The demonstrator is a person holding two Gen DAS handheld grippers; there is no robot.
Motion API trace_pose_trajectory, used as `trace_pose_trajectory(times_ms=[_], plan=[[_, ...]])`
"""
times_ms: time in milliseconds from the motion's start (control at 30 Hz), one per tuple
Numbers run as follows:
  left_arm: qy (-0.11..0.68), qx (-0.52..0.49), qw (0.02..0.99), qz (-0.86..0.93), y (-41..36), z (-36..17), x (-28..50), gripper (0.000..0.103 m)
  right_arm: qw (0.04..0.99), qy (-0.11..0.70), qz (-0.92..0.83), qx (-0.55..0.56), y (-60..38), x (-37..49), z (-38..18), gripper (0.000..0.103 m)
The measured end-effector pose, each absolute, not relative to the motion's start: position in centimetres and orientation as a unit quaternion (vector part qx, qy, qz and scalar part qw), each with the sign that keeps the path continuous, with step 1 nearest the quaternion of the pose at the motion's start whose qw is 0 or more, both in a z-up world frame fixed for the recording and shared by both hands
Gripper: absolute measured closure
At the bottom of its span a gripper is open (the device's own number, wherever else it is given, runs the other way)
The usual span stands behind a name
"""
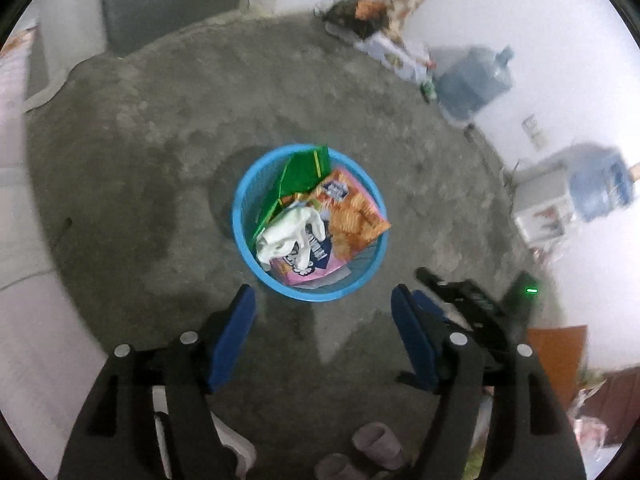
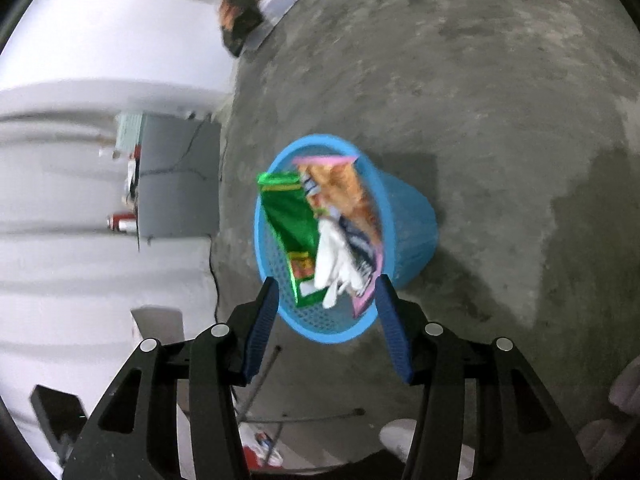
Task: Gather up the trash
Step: 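Move both open tools back over the table toward the white bottle and red wrapper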
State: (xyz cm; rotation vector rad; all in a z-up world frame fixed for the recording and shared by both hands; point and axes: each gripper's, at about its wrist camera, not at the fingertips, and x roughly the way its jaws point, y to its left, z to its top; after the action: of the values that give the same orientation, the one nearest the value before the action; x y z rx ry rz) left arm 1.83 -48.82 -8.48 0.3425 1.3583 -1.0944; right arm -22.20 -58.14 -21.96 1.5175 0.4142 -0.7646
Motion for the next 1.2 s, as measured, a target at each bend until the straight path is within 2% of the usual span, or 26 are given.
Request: trace_pose_trajectory(times_ms=[200, 400, 533, 733, 900, 1067, 1200], plan=[[0.538, 0.107, 0.671, -0.500, -42.1, -1.8, 2.0, 0.021, 0.688, 0.224, -0.316, 0.613, -57.3, -18.7, -19.2, 0.056], [0.498, 0.071, 0.715, -0.486, -32.4, 2.6, 2.1, 0.008, 0.737, 0.255, -0.292, 0.553, -55.7, -15.4, -15.0, 0.049], [0.477, 0.064, 0.748, -0.457, -25.5, 3.9, 2.1, 0.006, 0.770, 0.269, -0.257, 0.519, -53.6, -12.9, -12.5, 0.048], [0.463, 0.025, 0.803, -0.374, -15.9, 4.1, 3.1, 0.006, 0.824, 0.296, -0.190, 0.443, -49.0, -7.7, -7.8, 0.044], [0.484, -0.034, 0.820, -0.305, -8.4, 2.1, 4.2, 0.006, 0.877, 0.316, -0.105, 0.347, -42.8, -2.2, -2.6, 0.039], [0.490, -0.067, 0.832, -0.252, -3.6, 0.7, 5.0, 0.006, 0.914, 0.333, 0.014, 0.231, -34.4, 4.0, 1.9, 0.032], [0.483, -0.079, 0.843, -0.222, -0.2, 0.2, 5.5, 0.006, 0.913, 0.366, 0.092, 0.155, -27.9, 9.2, 3.3, 0.030]])
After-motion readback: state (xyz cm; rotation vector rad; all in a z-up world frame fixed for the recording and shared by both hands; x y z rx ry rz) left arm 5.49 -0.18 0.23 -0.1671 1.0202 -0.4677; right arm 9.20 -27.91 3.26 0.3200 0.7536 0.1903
